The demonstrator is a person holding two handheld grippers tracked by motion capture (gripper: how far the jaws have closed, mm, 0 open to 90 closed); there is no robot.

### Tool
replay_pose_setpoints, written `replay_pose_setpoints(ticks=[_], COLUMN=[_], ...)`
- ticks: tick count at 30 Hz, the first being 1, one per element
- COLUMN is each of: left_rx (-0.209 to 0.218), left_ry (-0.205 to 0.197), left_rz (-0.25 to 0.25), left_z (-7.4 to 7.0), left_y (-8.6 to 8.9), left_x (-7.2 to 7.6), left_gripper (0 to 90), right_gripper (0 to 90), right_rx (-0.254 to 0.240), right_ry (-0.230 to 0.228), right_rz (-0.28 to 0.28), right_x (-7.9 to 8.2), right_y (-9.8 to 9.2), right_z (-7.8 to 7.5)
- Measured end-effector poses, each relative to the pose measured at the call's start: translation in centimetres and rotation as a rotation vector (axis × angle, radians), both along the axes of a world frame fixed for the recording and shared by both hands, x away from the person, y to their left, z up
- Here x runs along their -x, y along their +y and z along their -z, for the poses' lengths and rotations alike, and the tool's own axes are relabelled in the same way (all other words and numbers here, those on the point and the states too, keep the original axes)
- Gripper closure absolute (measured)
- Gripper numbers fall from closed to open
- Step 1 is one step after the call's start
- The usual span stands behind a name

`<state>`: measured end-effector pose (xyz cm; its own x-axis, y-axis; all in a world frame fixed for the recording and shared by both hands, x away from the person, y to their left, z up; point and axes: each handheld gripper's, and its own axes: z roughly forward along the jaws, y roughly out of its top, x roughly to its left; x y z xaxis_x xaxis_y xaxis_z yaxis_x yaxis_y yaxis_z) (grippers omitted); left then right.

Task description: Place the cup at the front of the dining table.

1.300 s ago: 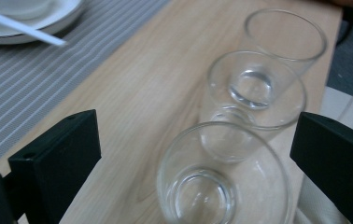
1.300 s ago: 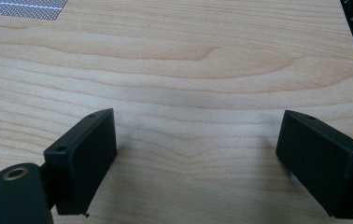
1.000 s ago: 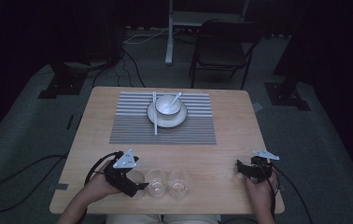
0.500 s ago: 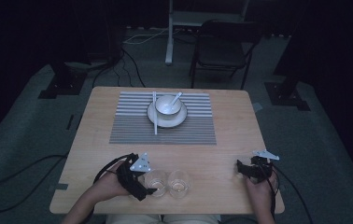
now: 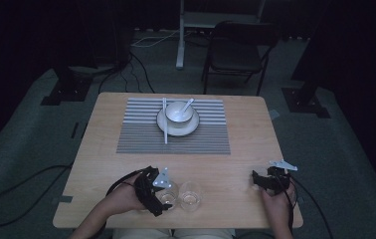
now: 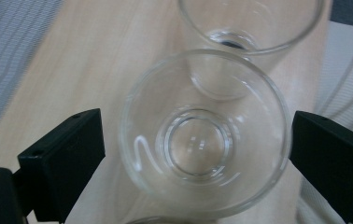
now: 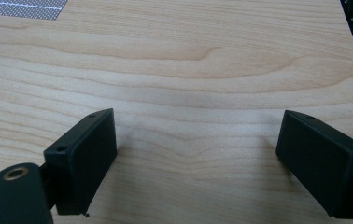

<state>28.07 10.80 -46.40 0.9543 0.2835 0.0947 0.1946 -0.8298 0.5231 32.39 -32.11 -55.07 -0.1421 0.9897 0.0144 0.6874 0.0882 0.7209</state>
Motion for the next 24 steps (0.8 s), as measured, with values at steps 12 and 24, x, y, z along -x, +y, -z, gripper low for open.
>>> replay_pose_setpoints(ticks=[12,24], left_rx=[-0.074,-0.038], left_ry=[0.012,0.029], left_rz=[0.038,0.022], left_z=[0.45,0.42], left_y=[-0.7,-0.45], left_x=[-0.21,-0.61], left_gripper=[17.1,18.0], right_gripper=[11.7,11.7], right_rx=[0.0,0.0], right_ry=[0.0,0.0], right_rz=[0.0,0.0], right_x=[0.0,0.0], right_y=[0.0,0.0], right_z=[0.0,0.0])
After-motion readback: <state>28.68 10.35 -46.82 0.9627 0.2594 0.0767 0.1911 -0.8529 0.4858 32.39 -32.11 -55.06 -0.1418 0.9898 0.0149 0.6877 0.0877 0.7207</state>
